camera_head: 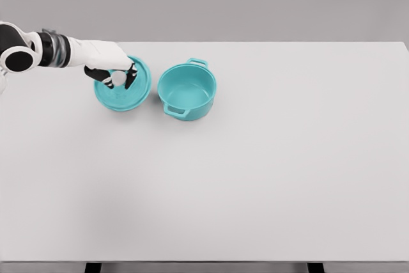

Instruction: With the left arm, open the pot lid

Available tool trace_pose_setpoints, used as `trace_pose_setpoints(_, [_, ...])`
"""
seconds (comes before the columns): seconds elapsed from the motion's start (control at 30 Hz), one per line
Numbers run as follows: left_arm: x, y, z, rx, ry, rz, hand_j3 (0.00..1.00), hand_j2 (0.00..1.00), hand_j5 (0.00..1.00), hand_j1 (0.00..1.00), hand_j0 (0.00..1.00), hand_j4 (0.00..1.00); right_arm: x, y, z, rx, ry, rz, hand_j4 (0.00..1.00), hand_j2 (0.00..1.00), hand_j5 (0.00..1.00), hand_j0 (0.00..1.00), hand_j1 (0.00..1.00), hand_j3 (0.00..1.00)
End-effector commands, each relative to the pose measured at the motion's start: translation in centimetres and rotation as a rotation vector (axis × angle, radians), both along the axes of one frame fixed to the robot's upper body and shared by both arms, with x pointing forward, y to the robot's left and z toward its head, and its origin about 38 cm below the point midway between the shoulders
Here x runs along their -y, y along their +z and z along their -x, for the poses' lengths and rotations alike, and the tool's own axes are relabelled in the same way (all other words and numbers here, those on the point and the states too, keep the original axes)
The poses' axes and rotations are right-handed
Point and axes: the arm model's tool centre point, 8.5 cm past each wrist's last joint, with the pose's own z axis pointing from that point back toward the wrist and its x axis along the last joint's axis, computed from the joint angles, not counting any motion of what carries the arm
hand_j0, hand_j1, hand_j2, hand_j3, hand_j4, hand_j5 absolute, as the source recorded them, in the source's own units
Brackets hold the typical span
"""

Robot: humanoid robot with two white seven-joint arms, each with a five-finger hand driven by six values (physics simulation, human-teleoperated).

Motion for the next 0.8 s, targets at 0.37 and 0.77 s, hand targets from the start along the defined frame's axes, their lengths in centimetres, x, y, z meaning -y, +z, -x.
trace_pose_setpoints(0.37, [-1.1, -1.0, 0.2, -0.002, 0.013, -0.056, 0.99, 0.99, 0.99, 0.99, 0.99, 0.99, 0.0, 0.0, 0.0, -0.001, 0.000, -0.001, 1.00, 1.00, 1.00, 1.00, 1.00, 1.00])
trace_pose_setpoints(0.77, [-10.2, -0.9, 1.5, -0.031, 0.199, -0.091, 1.00, 1.00, 1.00, 1.00, 1.00, 1.00, 0.0, 0.0, 0.0, 0.000, 0.000, 0.000, 1.00, 1.00, 1.00, 1.00, 1.00, 1.00])
